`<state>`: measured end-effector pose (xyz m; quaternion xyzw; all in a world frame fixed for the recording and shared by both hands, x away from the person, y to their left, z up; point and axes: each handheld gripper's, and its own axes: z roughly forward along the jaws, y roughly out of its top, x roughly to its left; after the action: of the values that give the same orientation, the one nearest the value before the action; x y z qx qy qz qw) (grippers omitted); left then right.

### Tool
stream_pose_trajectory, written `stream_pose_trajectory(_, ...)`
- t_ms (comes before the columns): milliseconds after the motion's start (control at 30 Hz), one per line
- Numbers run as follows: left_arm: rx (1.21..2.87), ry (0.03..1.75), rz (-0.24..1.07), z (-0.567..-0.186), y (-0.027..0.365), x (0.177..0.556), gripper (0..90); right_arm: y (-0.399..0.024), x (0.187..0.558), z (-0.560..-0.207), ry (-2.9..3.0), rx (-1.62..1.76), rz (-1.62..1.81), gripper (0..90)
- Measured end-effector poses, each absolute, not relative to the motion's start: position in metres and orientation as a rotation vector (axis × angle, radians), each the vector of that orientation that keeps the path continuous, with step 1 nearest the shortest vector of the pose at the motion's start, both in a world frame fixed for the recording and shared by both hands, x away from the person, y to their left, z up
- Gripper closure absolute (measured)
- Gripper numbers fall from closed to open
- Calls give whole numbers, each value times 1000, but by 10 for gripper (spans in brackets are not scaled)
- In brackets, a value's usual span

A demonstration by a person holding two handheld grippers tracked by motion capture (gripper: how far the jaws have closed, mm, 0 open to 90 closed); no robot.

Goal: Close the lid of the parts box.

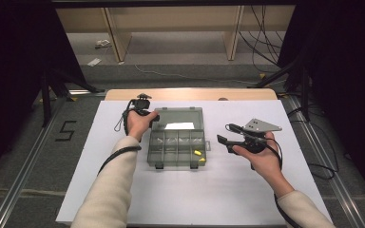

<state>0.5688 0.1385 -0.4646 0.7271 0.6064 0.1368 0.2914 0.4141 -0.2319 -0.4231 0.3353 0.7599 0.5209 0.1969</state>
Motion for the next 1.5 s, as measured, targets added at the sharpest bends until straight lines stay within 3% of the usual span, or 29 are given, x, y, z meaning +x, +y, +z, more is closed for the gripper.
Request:
stream_pose_trajectory(367,1915,1690,278,-464,137,577,720,-233,416,-424,2133,940,1453,320)
stream_pose_trajectory(667,1862,1783,288,-463,136,577,857,-231,417,-426,2143,937,1447,318)
stream_pose_trajectory(1167,1786,1803,332,-450,136,570,892,-228,422,-430,2156,965,1427,320)
stream_pose_trajectory(1500,1763,1750,343,-440,140,563,893,-214,445,-426,2150,1023,1409,336)
